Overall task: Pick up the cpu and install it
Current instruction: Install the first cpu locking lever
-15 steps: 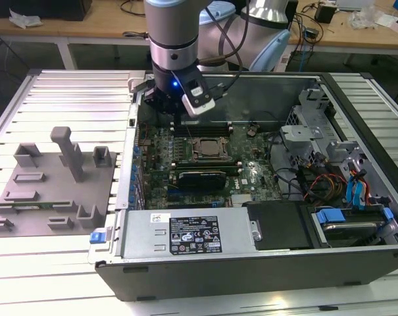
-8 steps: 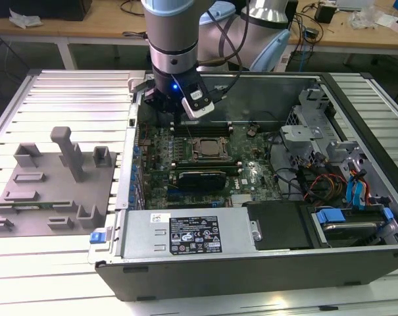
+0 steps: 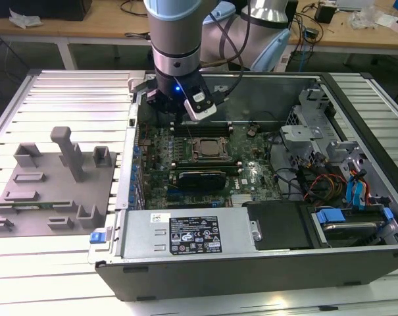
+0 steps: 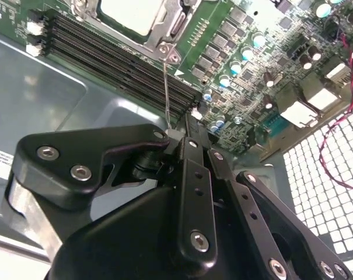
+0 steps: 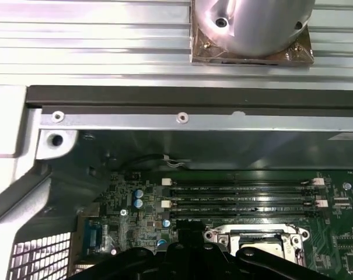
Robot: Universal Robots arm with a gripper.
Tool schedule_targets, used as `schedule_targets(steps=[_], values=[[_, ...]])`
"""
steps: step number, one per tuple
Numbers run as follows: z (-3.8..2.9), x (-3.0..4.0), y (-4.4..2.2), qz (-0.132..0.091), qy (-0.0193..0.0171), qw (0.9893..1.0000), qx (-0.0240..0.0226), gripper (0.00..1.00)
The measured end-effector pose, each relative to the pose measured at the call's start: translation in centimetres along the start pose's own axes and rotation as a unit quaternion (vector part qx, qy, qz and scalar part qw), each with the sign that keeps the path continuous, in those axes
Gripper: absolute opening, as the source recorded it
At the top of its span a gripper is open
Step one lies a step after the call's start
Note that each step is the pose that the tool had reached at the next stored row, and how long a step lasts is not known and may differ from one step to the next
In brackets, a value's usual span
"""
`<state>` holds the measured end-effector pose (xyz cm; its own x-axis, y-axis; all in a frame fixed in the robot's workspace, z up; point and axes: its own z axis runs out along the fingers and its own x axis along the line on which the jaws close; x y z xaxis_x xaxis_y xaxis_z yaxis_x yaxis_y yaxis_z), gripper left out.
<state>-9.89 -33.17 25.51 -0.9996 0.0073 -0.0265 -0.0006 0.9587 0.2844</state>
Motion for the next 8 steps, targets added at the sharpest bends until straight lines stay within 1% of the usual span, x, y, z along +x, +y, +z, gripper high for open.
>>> schedule_targets(steps=[2,5,8], values=[[0.05,-0.46,-0.02,0.0,0.0008,1.0,0.0001,0.11],[0.13,-1.84,-0.03,0.001,0.0023,1.0,0.0001,0.11],[0.16,-2.73,-0.04,0.002,0.003,1.0,0.0006,0.11]])
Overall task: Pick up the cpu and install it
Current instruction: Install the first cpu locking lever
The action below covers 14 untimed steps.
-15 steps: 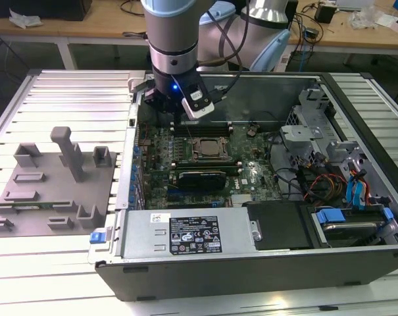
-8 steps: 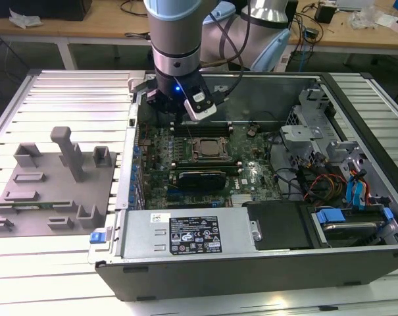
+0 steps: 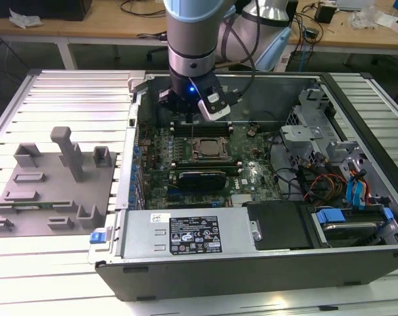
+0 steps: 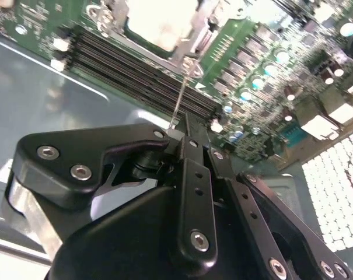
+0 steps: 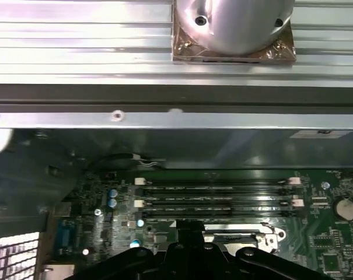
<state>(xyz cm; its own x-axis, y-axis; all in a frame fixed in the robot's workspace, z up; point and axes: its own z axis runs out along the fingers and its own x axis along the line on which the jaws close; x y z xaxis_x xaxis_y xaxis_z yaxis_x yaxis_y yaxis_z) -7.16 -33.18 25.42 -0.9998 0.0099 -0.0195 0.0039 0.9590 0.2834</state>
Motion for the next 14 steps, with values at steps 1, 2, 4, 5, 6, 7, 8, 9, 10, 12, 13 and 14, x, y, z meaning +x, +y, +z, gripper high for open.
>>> schedule_targets(steps=[1,2,4,5,6,7,8,9,10,12,13,14], values=[[0.01,-0.28,0.0,0.0,0.0001,1.0,0.0004,0.11],[0.02,-0.62,0.0,0.001,0.0003,1.0,0.0009,0.11],[0.04,-1.26,0.0,0.002,0.0006,1.0,0.0023,0.11],[0.04,-1.4,0.0,0.002,0.0007,1.0,0.0029,0.11],[0.04,-1.41,0.0,0.002,0.0007,1.0,0.0031,0.11],[0.04,-1.41,0.0,0.002,0.0006,1.0,0.0032,0.11],[0.04,-1.41,0.0,0.002,0.0007,1.0,0.0032,0.11],[0.06,-1.42,0.01,0.006,-0.0005,1.0,0.0072,0.11],[0.09,-1.41,-0.01,0.014,-0.0029,0.9998,0.0138,0.11],[0.18,-1.46,-0.04,0.022,-0.0051,0.9996,0.0156,0.11],[0.23,-1.51,-0.05,0.025,-0.0059,0.9996,0.0157,0.11],[0.3,-1.55,-0.07,0.027,-0.0068,0.9995,0.0157,0.11]])
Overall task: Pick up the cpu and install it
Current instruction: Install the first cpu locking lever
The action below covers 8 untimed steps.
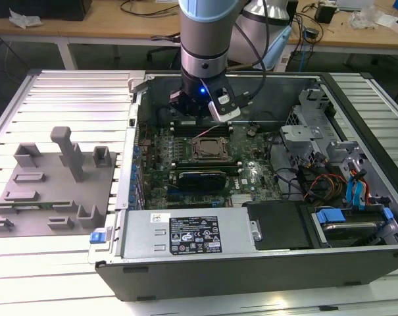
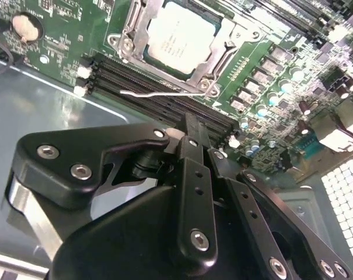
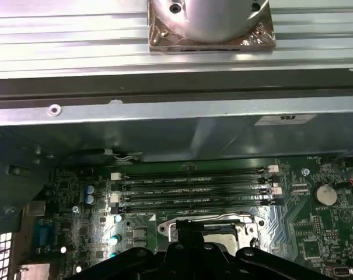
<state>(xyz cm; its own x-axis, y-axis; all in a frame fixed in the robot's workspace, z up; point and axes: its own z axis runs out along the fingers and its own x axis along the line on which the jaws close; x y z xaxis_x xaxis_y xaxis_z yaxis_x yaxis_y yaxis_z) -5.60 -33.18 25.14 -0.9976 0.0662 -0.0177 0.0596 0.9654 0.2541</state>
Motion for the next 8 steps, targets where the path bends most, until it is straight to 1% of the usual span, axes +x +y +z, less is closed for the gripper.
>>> schedule_targets(steps=[1,5,8], values=[[0.15,-0.1,-0.03,0.006,-0.0016,1.0,0.0001,0.11],[0.54,-0.33,-0.12,0.017,-0.0043,0.9998,0.0004,0.11],[1.51,-0.82,-0.34,0.032,-0.0085,0.9994,0.0006,0.11]])
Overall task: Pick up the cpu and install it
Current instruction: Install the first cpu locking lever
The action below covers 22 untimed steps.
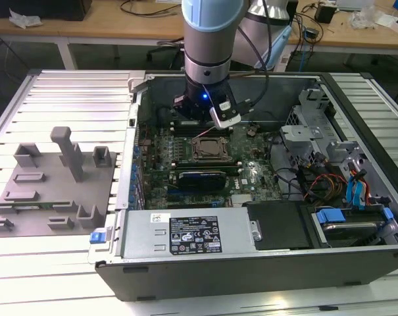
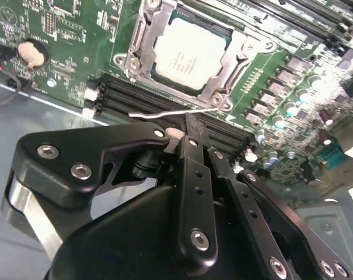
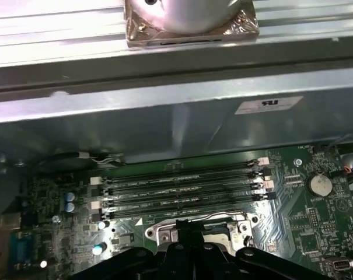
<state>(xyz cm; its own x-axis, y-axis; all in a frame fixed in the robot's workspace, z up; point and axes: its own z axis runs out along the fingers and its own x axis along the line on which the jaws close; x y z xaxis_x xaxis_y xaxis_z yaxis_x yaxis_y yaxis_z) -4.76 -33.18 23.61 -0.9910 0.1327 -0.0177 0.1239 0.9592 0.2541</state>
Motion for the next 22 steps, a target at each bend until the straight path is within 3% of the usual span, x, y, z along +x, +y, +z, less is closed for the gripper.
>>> schedule_targets(steps=[6,15,22], values=[[0.79,-0.45,0.09,0.013,-0.0035,0.9999,0.0003,0.11],[1.42,-0.34,0.81,0.015,-0.004,0.9999,0.0003,0.11],[1.95,-0.59,0.94,0.018,-0.0048,0.9998,0.0005,0.11]])
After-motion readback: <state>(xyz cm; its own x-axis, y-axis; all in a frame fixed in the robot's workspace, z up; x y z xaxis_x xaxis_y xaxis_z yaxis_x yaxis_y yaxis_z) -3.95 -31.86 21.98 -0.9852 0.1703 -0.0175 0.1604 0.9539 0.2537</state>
